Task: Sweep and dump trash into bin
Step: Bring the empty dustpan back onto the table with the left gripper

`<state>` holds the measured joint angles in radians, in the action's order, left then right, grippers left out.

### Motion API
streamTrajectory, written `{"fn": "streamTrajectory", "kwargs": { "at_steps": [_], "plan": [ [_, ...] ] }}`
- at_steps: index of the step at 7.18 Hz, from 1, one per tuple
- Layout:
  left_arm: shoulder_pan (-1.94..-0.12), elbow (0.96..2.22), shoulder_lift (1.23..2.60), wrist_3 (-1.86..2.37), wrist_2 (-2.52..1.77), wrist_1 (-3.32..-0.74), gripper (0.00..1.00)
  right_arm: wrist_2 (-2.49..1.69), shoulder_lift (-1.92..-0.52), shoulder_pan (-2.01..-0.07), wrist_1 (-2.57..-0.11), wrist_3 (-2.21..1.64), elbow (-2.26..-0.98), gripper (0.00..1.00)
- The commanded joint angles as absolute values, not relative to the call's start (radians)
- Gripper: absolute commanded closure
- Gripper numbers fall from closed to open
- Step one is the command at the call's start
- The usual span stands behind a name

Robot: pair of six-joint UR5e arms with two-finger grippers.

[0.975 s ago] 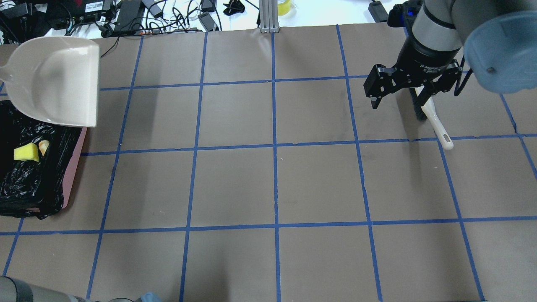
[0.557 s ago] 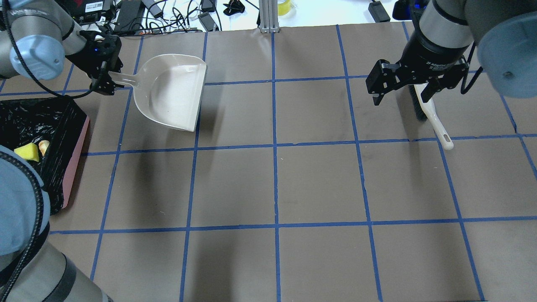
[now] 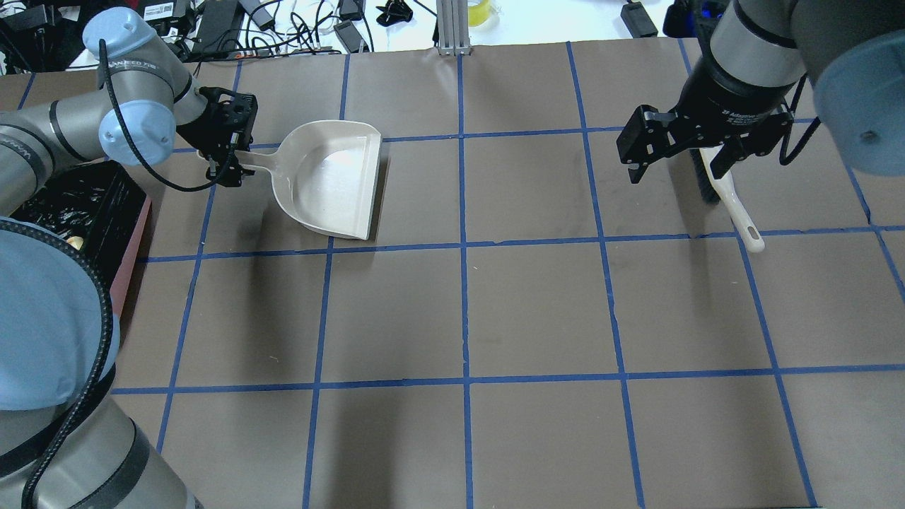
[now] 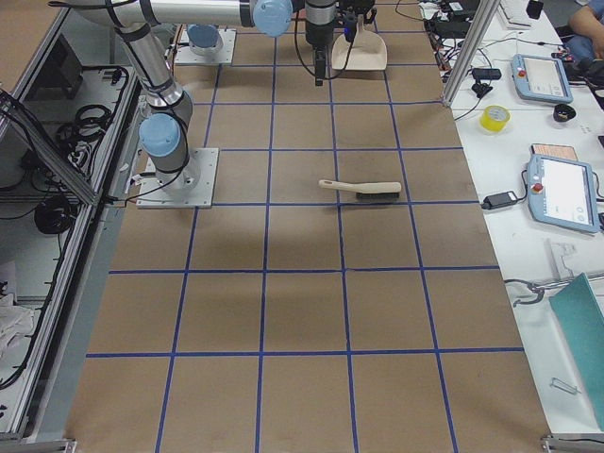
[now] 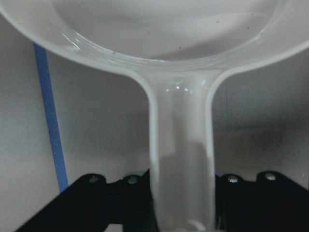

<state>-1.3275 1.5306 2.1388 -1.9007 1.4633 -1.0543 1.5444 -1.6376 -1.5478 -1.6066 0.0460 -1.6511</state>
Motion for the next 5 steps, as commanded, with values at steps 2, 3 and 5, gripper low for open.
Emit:
{"fn": "streamTrajectory", "kwargs": {
  "at_steps": [2,3,5],
  "plan": [
    [-1.327,1.552,2.141,-1.888,1.466,-1.028,1.00,1.543,-1.649,-1.549,-1.605,0.046,-1.663,0.00],
    [-1.327,1.560,2.144,-1.832,1.466,-1.029,0.39,1.545,-1.654,-1.549,-1.605,0.046,-1.677,0.00],
    [-1.328,1.571,2.105,-1.655,1.466,-1.034,0.00,1.546,-1.657,-1.549,-1.606,0.046,-1.680,0.00]
  ]
}}
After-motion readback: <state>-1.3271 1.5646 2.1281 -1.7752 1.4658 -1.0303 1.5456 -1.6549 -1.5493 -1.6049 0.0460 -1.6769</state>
